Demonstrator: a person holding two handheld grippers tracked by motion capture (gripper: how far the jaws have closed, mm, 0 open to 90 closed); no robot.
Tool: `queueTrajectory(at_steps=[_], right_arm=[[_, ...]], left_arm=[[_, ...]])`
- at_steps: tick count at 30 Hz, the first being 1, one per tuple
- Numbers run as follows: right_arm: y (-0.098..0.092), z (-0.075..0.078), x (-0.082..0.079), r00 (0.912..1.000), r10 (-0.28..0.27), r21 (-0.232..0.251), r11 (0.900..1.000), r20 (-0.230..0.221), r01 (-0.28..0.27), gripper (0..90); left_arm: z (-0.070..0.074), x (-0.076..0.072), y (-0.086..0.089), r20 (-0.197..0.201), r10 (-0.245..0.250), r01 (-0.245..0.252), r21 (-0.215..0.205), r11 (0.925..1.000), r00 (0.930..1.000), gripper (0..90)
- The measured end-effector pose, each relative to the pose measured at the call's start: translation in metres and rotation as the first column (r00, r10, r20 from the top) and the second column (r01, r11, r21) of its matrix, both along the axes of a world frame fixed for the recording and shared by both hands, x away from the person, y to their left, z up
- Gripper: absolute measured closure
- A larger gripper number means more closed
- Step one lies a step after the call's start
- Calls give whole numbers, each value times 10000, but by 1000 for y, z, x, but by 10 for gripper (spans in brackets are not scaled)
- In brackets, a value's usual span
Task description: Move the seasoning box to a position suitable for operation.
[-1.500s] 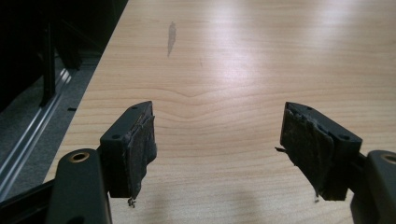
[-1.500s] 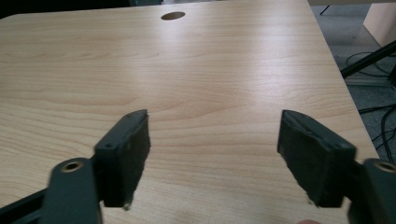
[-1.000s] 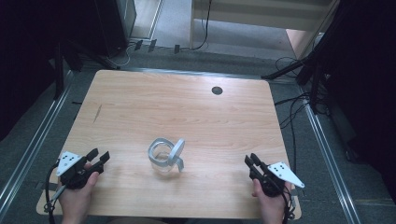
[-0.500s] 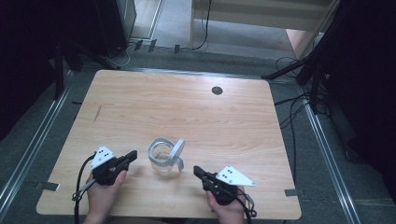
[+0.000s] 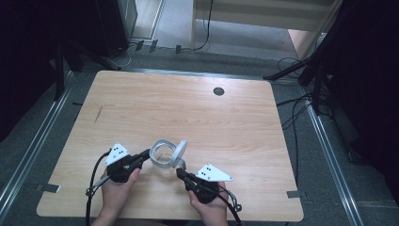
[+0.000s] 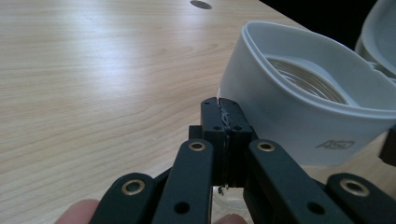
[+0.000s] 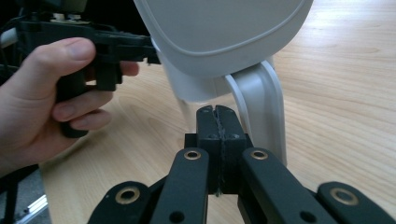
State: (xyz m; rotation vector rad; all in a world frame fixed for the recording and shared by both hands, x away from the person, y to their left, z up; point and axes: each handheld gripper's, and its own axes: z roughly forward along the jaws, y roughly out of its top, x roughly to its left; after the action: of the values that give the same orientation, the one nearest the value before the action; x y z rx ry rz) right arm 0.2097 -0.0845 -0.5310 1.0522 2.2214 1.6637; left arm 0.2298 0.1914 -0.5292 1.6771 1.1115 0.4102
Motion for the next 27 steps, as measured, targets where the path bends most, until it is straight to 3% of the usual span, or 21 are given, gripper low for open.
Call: queueTrajectory(at_steps=[6,10,13,17,21,24,27], right_arm=[[-9,0,4,9992,-382,-95,9992,140,384,900],[-19,-1,14,9963,-846,-143,9963,172,849,900],[-23,-2,25,9918,-1236,-160,9921,314,1241,900],[-29,-3,30,9862,-1636,-47,9865,247,1637,900],[-28,-3,11,9771,-2125,64,9771,-118,2126,900],[-20,-4,-7,9782,-2079,-206,9779,13,2079,900],[-13,-2,-12,9760,-2180,-299,9755,-10,2178,900]], left_arm=[[0,-13,-6,63,-209,208,199,9996,9998,900],[1,-22,-22,161,-651,645,335,9974,9978,900],[-1,-23,-29,212,-1111,1108,145,9937,9936,900],[0,-8,-30,73,-659,659,-68,9978,9978,900],[3,15,-27,-30,-364,362,-414,9985,9993,890],[4,24,-28,-2,-536,535,-493,9974,9986,865],[4,27,-31,-14,-891,890,-436,9951,9960,858]])
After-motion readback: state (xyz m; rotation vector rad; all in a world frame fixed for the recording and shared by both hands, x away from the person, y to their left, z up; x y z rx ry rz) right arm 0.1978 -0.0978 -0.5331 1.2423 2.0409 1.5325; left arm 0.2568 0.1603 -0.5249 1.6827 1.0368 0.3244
